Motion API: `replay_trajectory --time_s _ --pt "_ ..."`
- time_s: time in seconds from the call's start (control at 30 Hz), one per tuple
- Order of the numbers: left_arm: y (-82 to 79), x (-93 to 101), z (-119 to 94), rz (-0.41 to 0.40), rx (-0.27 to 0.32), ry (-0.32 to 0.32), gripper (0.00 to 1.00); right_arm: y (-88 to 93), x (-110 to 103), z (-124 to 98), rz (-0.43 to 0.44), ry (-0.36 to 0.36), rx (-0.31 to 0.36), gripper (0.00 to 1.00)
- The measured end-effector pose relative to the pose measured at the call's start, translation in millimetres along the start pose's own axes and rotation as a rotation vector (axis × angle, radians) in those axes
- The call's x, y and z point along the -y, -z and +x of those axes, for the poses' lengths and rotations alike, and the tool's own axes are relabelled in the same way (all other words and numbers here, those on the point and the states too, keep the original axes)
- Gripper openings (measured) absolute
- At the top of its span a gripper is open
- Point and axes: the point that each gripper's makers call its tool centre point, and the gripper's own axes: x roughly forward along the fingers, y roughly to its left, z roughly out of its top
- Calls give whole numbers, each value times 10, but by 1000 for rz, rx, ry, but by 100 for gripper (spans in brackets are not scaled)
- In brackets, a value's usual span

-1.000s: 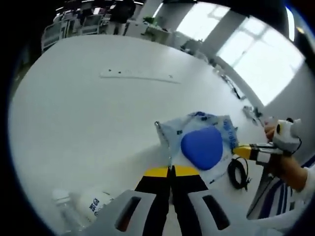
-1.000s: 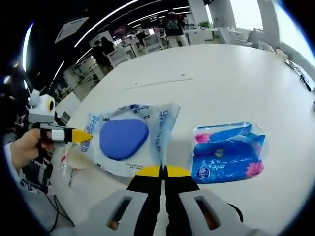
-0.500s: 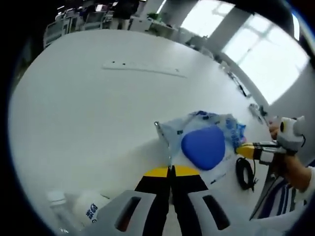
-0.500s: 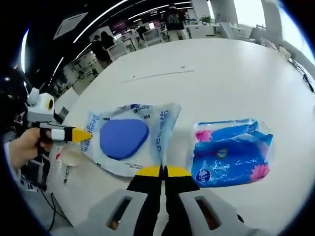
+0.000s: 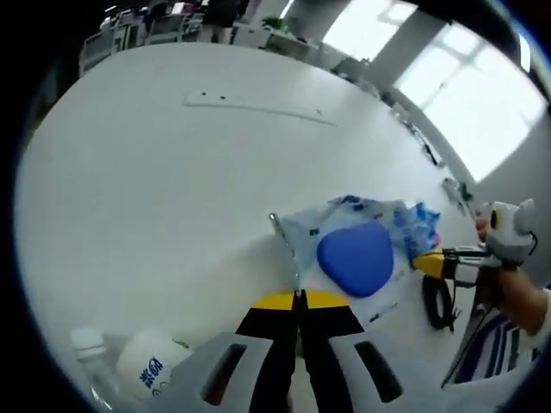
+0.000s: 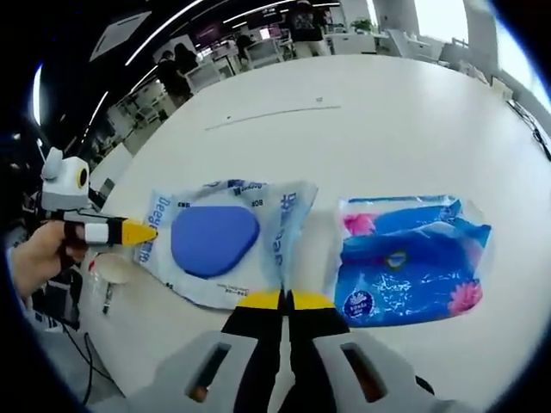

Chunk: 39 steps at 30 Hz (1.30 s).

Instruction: Arrange the tabletop items into an orderly group along one side of the table until the central work area is clear of visible clutter.

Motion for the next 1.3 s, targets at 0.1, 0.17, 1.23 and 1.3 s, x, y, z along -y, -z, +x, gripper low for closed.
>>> replay_trajectory --time_s 0.1,0.17,1.23,1.3 --pt "33 -21 30 17 -11 -2 0 12 5 5 8 -6 -6 0" --pt "46 -31 41 24 -11 -7 0 23 4 6 5 -9 -6 0" --pt "88 -41 76 100 -38 -84 0 88 15 104 -139 30 -83 5" --pt "91 -47 74 93 -43 -87 0 97 3 80 -135 32 -85 10"
